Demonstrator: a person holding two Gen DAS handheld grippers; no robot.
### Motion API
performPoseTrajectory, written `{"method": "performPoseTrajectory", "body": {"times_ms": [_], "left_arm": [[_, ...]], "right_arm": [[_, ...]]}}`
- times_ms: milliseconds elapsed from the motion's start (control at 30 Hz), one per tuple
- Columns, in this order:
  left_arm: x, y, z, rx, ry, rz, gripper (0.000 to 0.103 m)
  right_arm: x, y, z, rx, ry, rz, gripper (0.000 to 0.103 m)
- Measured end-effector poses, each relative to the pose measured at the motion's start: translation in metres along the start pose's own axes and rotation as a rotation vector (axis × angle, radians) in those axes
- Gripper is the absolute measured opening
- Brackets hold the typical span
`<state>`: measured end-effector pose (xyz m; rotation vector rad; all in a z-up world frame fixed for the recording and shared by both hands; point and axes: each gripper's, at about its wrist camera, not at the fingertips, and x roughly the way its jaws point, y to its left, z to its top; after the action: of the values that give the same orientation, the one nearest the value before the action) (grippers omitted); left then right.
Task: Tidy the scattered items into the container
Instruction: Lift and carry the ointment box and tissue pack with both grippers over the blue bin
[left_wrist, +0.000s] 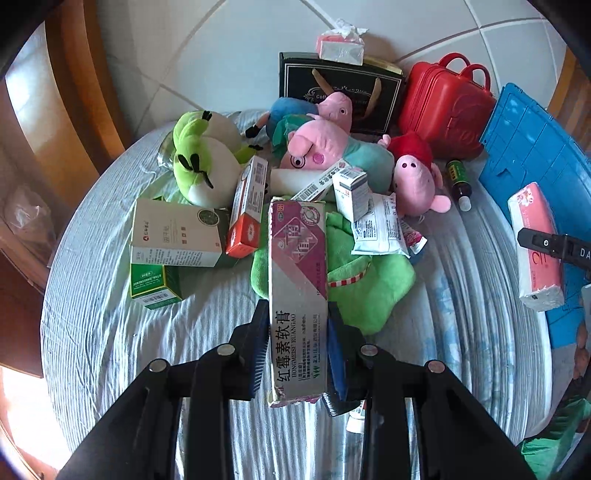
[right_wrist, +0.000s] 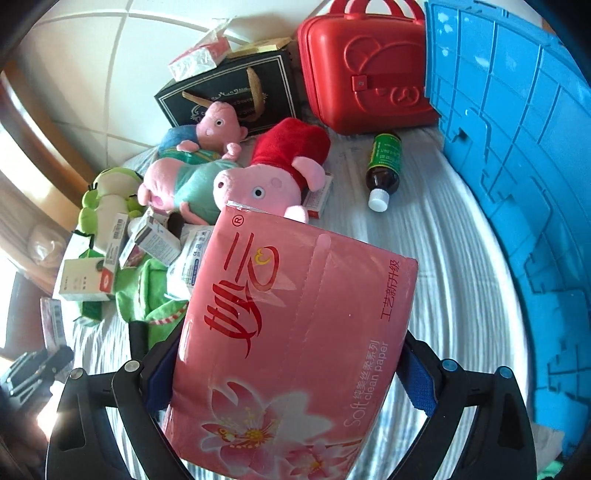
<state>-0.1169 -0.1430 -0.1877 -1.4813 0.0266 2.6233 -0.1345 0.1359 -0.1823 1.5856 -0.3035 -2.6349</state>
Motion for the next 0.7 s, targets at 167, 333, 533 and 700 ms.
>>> {"method": "performPoseTrajectory", "body": {"times_ms": [167,333,533,700], "left_arm": [[-0.035,-0.016,0.009,0.005,-0.045,0.008,0.029],[-0.068,-0.031,0.015,0.0,-0.093,0.011,0.029],[-0.103,-0.054,0.02,0.015,-0.141,0.018,0.029],[-0.128,-0.071,0.029,0.027,-0.182,0.026,0.029]], "right_arm": [[-0.047,-0.001,0.0,-0.039,-0.046,0.034,0.098],[-0.093,-0.002,-0.002,-0.072,-0.085,0.075,0.098],[-0.139,-0.009,-0.004,-0.093,-0.133,0.12,0.098],[-0.172,-0.015,-0.008,-0.115,-0.165,0.148,0.098]]}}
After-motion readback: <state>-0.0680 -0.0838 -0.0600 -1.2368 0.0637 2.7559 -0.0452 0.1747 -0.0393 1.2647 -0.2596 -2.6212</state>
